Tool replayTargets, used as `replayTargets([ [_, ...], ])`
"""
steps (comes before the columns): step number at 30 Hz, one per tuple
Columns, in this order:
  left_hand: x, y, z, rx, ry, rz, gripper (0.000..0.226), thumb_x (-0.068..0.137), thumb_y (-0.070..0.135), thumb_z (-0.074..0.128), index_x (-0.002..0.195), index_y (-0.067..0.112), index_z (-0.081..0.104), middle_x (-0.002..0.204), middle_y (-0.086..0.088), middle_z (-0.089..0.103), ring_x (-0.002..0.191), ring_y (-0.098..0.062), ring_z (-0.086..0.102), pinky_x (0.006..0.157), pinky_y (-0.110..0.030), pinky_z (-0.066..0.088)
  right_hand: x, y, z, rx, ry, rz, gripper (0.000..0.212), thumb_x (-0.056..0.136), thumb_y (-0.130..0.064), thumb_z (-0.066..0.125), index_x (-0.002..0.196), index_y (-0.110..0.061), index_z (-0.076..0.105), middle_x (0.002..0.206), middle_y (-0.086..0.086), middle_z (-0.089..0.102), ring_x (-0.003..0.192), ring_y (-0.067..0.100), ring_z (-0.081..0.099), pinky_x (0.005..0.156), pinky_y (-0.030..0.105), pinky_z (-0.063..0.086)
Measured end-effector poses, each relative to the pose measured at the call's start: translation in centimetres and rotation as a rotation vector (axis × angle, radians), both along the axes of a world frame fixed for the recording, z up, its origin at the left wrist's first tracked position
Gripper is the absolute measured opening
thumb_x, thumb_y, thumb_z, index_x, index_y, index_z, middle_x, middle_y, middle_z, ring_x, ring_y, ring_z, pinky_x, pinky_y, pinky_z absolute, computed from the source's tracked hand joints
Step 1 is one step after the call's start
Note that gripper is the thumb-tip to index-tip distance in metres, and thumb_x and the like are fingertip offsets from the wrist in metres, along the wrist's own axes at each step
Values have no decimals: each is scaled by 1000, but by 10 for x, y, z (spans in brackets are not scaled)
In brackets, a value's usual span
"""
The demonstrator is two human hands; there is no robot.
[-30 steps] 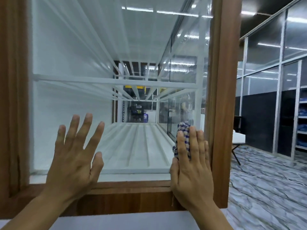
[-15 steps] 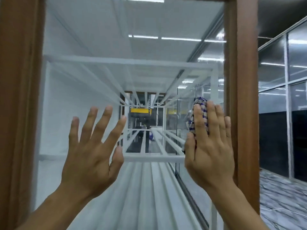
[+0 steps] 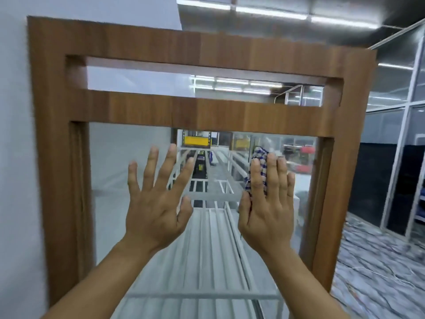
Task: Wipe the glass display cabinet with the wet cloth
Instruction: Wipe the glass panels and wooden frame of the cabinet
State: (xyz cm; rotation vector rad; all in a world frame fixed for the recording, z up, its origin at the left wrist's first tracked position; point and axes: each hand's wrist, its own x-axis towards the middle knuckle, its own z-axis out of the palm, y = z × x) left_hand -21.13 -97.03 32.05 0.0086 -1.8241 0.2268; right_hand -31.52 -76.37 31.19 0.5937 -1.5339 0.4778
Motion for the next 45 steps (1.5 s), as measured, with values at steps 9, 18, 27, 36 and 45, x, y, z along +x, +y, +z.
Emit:
replayTargets([
  [9,1,19,25,53,-123,1,65,96,38,38,159,22,30,170,-15,17,157,-41,7,120,-73,6,5,5,18,100,-4,44,55,103,-21,44,156,-8,34,163,24,29,157,39,18,128,56,17],
  [18,-2,60,-8,37,-238,-60,65,98,39,32,160,24,27,171,-14,12,157,-42,4,121,-71,8,-6,69,14,101,9,-85,60,91,21,51,147,-1,50,156,26,43,150,46,31,126,56,27],
  [27,-20,106,-10,34,-272,-69,73,92,32,44,161,23,24,171,-14,10,157,-42,1,121,-70,10,-8,115,8,-235,-203,178,49,107,-4,39,155,1,33,165,16,25,155,38,22,124,54,30],
  [36,-47,171,2,49,-267,-35,69,96,49,40,160,27,27,172,-11,8,159,-37,2,124,-65,4,-12,157,37,-721,-842,1047,38,109,-25,43,147,-23,48,138,-14,59,136,8,50,125,41,33],
  [45,-93,261,24,192,-118,42,79,98,62,28,162,18,13,171,-11,9,158,-40,2,122,-69,2,-73,180,32,-343,-1193,1458,51,101,-43,51,149,-27,49,156,-5,50,144,8,46,127,39,27],
])
